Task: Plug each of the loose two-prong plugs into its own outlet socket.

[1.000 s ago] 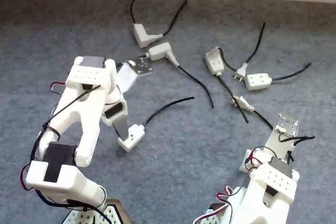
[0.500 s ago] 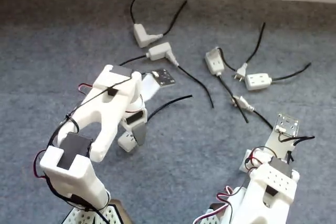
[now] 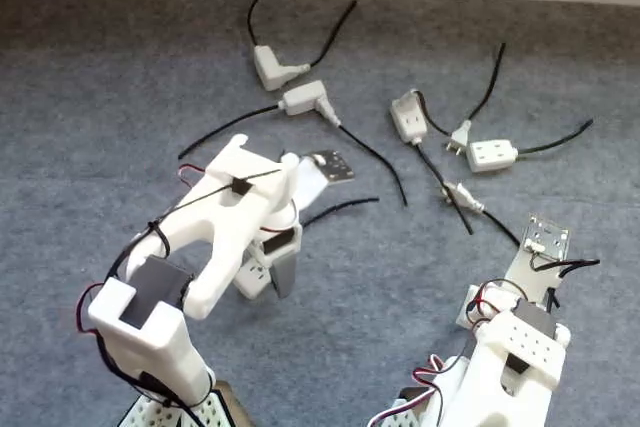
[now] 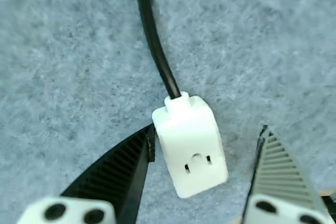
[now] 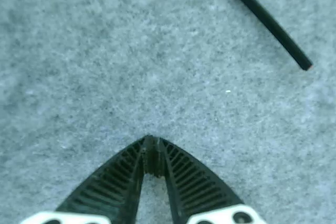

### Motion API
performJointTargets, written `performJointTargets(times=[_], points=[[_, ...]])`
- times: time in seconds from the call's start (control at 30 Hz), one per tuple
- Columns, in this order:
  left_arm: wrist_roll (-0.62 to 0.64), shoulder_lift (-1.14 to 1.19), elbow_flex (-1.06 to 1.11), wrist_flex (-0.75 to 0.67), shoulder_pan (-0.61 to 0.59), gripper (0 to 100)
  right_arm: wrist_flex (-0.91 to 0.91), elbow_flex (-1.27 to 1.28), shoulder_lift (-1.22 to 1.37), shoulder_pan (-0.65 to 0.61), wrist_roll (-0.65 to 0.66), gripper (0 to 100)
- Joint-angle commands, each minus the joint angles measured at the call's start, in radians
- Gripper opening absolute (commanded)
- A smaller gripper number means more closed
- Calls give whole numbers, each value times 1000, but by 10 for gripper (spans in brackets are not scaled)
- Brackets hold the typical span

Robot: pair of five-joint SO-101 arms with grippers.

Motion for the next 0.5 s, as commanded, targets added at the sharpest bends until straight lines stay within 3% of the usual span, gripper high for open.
performJointTargets(times=[0.0, 0.27, 0.47], points=[[57, -19, -110, 110, 67, 309, -12, -1, -13, -7, 8, 12], [175, -18, -186, 249, 229, 309, -10, -1, -13, -7, 8, 12], [216, -18, -120, 244, 283, 309, -10, -1, -13, -7, 8, 12]])
